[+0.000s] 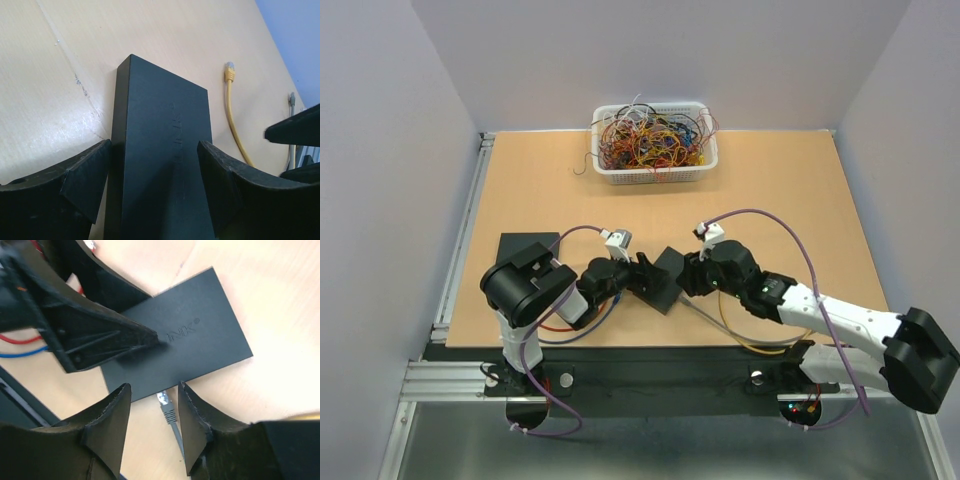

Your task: Insert the plug into the switch port

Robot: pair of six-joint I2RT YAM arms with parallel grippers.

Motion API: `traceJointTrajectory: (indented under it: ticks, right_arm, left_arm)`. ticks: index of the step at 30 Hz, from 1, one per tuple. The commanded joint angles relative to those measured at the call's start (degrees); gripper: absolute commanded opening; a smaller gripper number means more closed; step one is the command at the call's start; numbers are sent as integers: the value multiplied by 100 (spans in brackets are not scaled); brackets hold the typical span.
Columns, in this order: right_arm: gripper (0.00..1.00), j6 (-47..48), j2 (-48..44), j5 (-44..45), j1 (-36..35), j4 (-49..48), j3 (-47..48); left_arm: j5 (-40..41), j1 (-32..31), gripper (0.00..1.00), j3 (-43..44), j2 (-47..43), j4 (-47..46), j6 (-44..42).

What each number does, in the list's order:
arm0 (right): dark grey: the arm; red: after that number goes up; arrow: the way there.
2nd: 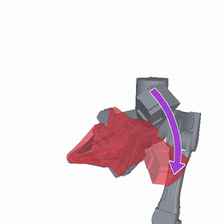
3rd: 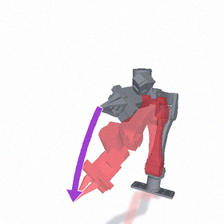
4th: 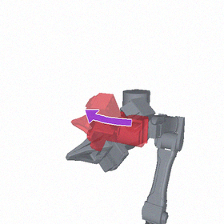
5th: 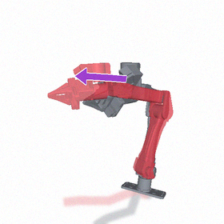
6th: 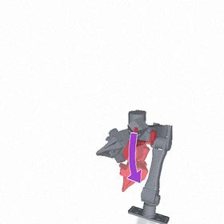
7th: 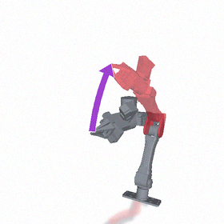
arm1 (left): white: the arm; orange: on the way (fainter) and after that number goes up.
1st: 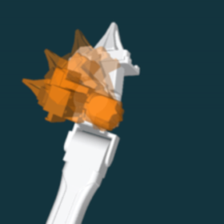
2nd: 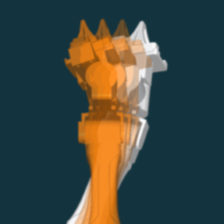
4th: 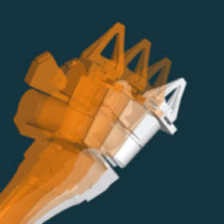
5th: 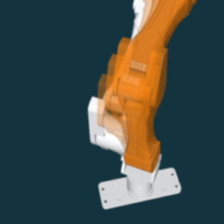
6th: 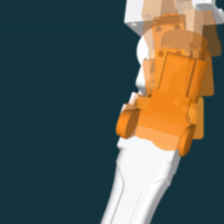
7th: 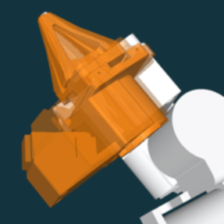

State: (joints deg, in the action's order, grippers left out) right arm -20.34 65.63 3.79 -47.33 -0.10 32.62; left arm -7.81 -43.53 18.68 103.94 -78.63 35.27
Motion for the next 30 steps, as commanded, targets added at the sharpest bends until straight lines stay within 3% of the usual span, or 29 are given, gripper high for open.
traceJointTrajectory:
  ticks: [1,20,30]
  right_arm:
    - [47,-312,-314,-97,-48,157,-19]
    - [48,-884,284,-353,-206,678,-283]
    - [48,-1069,838,95,-523,739,-221]
  left_arm:
    - [-256,28,82,-110,293,1192,33]
    - [-387,494,82,198,197,1711,-266]
    - [-458,547,82,224,249,1711,-292]
